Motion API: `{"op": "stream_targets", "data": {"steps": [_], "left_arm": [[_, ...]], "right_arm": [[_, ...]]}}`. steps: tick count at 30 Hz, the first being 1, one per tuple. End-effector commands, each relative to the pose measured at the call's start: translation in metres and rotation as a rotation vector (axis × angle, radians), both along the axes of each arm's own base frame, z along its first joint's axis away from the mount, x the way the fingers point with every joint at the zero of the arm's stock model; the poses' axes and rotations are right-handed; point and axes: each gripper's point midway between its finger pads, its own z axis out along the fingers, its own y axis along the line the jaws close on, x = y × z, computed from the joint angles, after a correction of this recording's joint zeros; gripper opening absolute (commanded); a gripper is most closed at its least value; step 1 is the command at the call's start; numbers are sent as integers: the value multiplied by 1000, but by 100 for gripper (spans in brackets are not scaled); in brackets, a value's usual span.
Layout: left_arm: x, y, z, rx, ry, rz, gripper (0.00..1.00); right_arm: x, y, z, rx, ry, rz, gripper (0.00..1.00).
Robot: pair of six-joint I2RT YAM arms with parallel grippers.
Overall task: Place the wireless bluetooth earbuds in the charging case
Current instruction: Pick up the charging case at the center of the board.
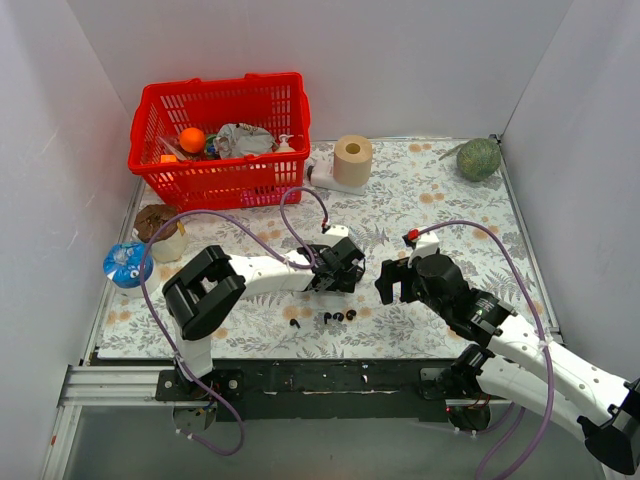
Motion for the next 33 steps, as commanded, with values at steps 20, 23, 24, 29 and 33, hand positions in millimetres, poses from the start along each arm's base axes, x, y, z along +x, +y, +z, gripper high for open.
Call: {"op": "stream_targets", "data": {"steps": [20, 23, 24, 29, 33], "left_arm": [[-6, 15, 79, -232, -210, -36, 47], [-9, 16, 125, -365, -323, -85, 46], [-13, 22, 124, -378, -336, -95, 46], [-43, 7, 168, -612, -492, -340, 53], [-67, 25, 196, -724, -751, -497, 36]], "right_arm": [[3, 25, 44, 101, -23, 66, 95], [3, 42, 66, 126, -13, 130, 95], [1, 48, 74, 141, -9, 157, 95], [3, 65, 103, 171, -13, 218, 98], [6, 73, 126, 198, -33, 237, 98]]}}
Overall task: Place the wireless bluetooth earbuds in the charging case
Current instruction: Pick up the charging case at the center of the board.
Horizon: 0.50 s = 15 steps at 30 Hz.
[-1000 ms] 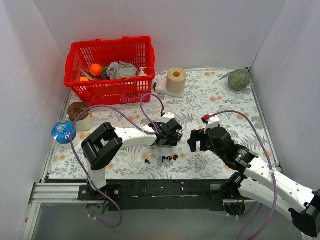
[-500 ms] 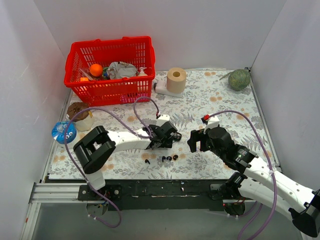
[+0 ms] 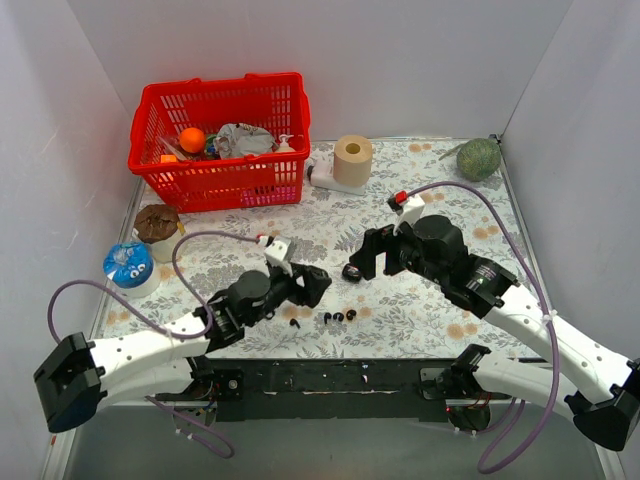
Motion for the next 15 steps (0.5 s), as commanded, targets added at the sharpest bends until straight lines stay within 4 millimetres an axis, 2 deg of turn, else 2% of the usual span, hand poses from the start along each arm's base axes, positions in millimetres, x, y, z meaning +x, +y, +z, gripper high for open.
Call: {"op": "stream_targets", "data": {"steps": [1, 2, 3, 4, 5, 8, 9, 11, 15], "left_arm": [[-24, 4, 48, -158, -350, -160, 30], [-24, 5, 53, -159, -379, -157, 21], [-23, 5, 55, -142, -394, -159, 7], [-22, 3, 54, -96, -426, -180, 1], [-30, -6, 55, -71, -429, -256, 0], [-38, -15, 57, 7, -507, -358, 0], [-41, -17, 59, 7, -523, -384, 0], [-39, -14, 64, 29, -576, -375, 0], [-31, -6, 61, 96, -642, -332, 0]], "right_arm": [[-3, 16, 30, 51, -23, 75, 98], [-4, 18, 31, 56, -17, 88, 98], [-11, 24, 34, 71, -4, 133, 98], [-12, 28, 35, 80, 9, 150, 98], [-18, 33, 37, 91, 25, 188, 98], [-27, 43, 42, 106, 64, 256, 98], [-30, 43, 38, 90, 86, 264, 98], [-30, 45, 42, 80, 91, 279, 98], [-34, 46, 51, 91, 86, 301, 98]]}}
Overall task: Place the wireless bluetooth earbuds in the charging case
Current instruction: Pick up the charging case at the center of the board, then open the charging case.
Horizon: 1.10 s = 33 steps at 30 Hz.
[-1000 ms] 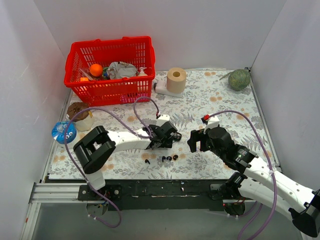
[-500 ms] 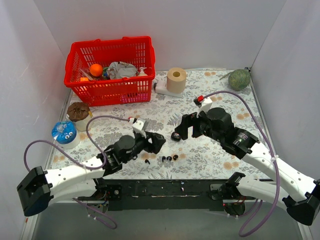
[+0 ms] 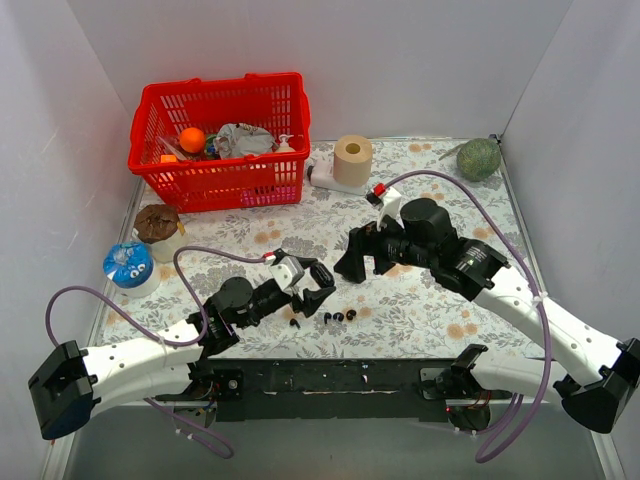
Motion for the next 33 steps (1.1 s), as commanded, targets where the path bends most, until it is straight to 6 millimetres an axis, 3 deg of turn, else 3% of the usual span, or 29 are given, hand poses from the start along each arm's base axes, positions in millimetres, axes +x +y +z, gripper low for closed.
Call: {"op": "stream_targets", "data": {"steps": [1, 11, 16, 26, 33], "left_arm": [[4, 3, 19, 39, -176, 3, 0], [9, 5, 31, 133, -291, 31, 0], [6, 5, 39, 114, -308, 21, 0], [0, 8, 41, 92, -309, 11, 0], [-1, 9, 40, 93, -312, 10, 0]], "right_arm": [[-11, 6, 31, 54, -28, 66, 98], [-11, 31, 24, 20, 12, 115, 98], [-9, 40, 10, -7, 42, 124, 97], [-2, 40, -9, -48, 67, 81, 93], [4, 36, -12, -61, 58, 45, 91]]}}
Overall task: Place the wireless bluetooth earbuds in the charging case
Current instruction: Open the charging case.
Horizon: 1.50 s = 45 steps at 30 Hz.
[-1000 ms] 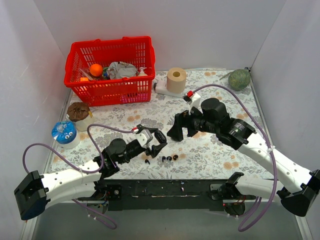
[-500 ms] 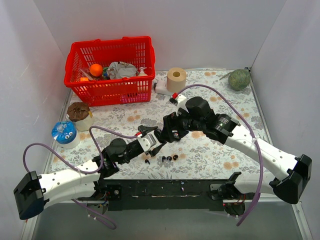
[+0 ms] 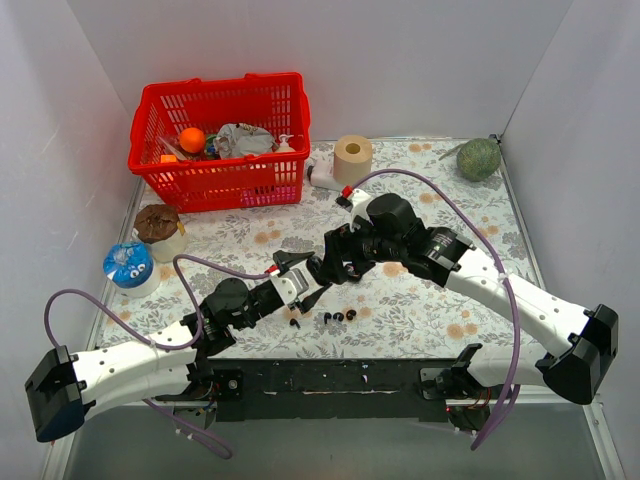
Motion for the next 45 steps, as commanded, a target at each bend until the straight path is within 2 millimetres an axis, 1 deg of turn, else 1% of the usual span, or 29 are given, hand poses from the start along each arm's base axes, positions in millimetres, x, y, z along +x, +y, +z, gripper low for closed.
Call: {"op": "stream_targets", "data": {"steps": [1, 4, 8, 14, 16, 19, 21, 24, 25, 26, 28, 29, 32, 33, 40, 43, 45], "left_arm": [[-2, 3, 19, -37, -35, 0, 0], [-4, 4, 16, -37, -33, -2, 0], [-4, 6, 16, -38, -33, 2, 0], [-4, 8, 19, -48, -35, 8, 0], [-3, 9, 17, -46, -29, 15, 0], [-3, 10, 14, -43, -23, 20, 0], [-2, 10, 13, -42, -19, 24, 0], [-3, 10, 13, -47, -18, 24, 0], [-2, 10, 15, -52, -19, 24, 0], [-2, 10, 14, -49, -18, 24, 0], [-2, 9, 14, -50, -16, 22, 0], [-2, 8, 15, -51, -15, 22, 0], [-2, 8, 15, -55, -14, 20, 0], [-2, 7, 14, -55, -11, 18, 0], [-3, 7, 14, -54, -10, 17, 0], [-2, 7, 12, -53, -6, 18, 0], [-2, 8, 12, -56, -1, 20, 0]], "right_arm": [[8, -1, 13, 23, -43, -43, 91], [9, -6, 16, 30, -58, -68, 90], [11, -11, 15, 22, -67, -95, 90], [10, -14, 12, 16, -60, -107, 89], [11, -14, 14, 24, -66, -113, 89], [8, -13, 25, 67, -84, -102, 89], [4, -8, 40, 136, -110, -67, 89], [5, -2, 47, 159, -117, -50, 87], [5, -1, 48, 160, -119, -44, 86], [4, 2, 48, 162, -113, -37, 81], [6, 6, 48, 170, -113, -25, 76], [6, 8, 47, 171, -112, -25, 72], [9, 12, 43, 166, -103, -25, 64], [11, 13, 40, 157, -99, -26, 63], [15, 17, 41, 156, -108, -25, 57], [17, 20, 39, 149, -107, -19, 50], [17, 21, 36, 143, -106, -13, 40]]}}
